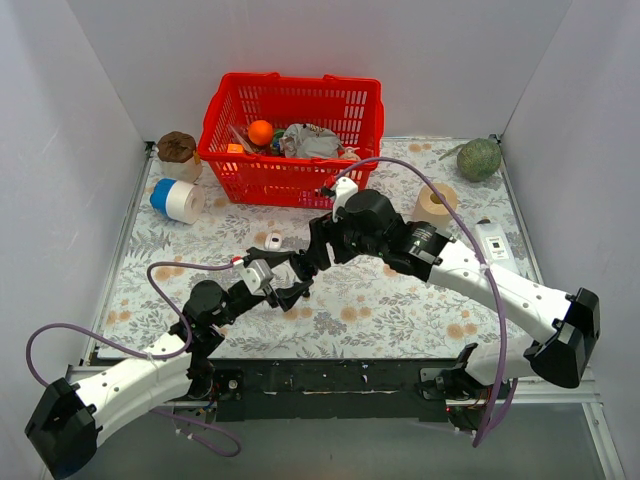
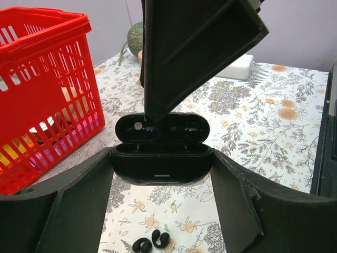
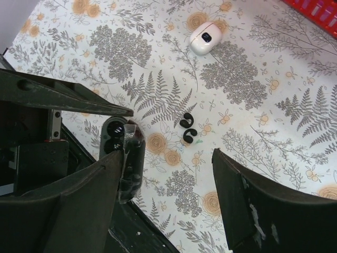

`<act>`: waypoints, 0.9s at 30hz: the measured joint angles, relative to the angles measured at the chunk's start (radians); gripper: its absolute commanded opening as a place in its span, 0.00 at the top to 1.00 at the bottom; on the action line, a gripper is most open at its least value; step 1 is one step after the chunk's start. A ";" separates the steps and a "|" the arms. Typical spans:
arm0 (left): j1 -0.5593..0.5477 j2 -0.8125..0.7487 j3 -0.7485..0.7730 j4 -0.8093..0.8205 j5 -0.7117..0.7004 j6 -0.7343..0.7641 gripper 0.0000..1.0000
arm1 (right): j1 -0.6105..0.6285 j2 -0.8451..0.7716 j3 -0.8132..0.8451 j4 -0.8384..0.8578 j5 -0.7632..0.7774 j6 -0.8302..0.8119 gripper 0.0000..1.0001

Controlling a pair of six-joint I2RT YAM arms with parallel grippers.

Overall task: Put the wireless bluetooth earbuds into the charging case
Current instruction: Open the charging case, then adjust the charging case.

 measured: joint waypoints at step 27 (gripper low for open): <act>-0.006 0.001 0.012 -0.011 -0.019 -0.005 1.00 | -0.010 0.039 -0.011 0.045 -0.110 -0.006 0.72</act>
